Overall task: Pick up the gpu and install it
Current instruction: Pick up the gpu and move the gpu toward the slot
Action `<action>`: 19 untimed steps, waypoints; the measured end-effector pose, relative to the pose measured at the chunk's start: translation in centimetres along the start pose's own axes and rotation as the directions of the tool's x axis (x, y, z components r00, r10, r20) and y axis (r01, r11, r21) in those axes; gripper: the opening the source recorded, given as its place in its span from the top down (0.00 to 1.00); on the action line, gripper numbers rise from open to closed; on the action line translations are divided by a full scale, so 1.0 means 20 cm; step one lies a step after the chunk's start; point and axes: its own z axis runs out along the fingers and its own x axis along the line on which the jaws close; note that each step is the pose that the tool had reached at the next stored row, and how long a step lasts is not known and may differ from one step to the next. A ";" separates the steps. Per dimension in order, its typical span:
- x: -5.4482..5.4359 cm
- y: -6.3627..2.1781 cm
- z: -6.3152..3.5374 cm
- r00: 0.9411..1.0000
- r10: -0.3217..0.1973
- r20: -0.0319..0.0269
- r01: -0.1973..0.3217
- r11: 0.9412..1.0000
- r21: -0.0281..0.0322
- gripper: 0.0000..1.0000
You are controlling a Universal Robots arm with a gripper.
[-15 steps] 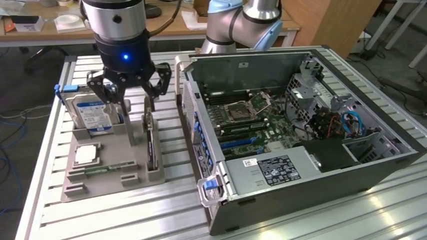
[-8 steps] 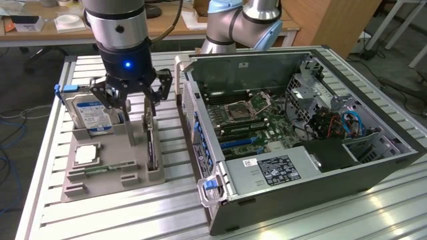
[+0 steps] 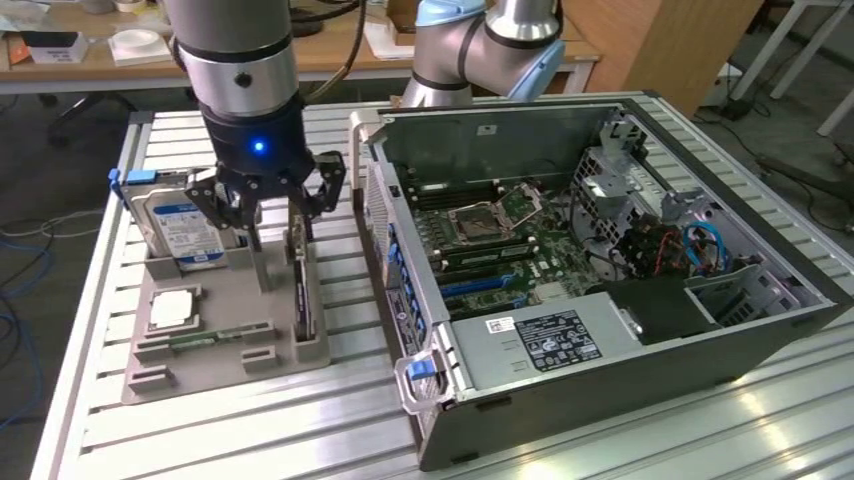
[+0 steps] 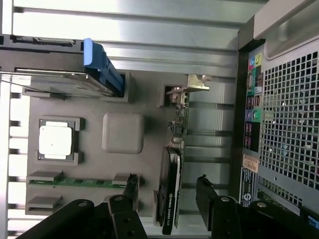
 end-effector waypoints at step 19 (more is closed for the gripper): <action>-0.02 -0.028 0.164 1.000 0.001 0.003 -0.001 1.000 0.000 0.41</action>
